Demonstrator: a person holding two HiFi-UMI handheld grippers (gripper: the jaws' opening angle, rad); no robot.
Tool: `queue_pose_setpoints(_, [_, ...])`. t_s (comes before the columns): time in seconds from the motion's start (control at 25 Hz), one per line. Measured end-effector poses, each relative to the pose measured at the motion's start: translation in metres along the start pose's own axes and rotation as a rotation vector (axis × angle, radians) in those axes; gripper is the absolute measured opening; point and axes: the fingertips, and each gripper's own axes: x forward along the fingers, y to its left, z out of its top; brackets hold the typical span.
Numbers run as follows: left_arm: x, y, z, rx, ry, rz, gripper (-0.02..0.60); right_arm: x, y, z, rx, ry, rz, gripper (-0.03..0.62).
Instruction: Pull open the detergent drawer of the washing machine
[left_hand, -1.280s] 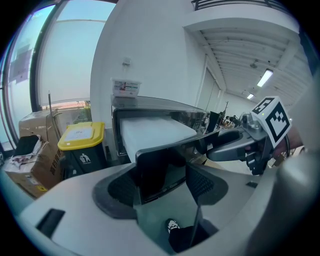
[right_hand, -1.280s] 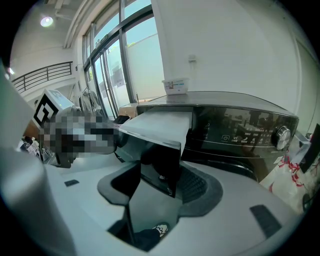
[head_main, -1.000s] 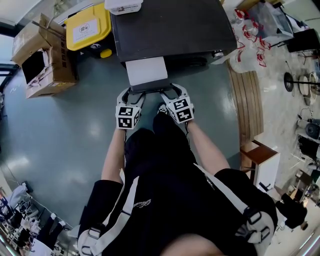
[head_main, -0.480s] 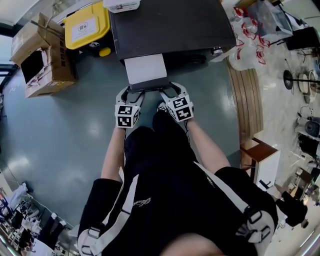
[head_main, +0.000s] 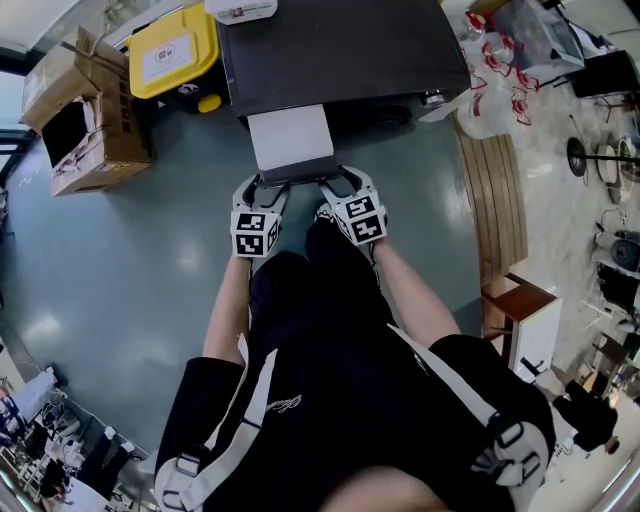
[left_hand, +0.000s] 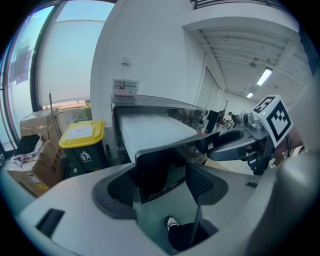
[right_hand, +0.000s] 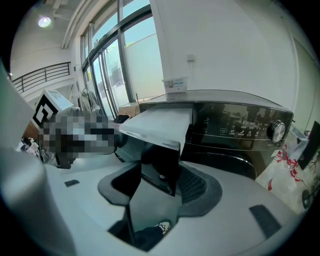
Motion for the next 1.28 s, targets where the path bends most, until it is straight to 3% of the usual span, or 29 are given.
queue_pose_setpoints(1.28, [-0.01, -0.007, -0.01, -0.003, -0.002, -0.003, 0.298, -0.009, 0.008, -0.01, 0.014, -0.009, -0.022, 0.229])
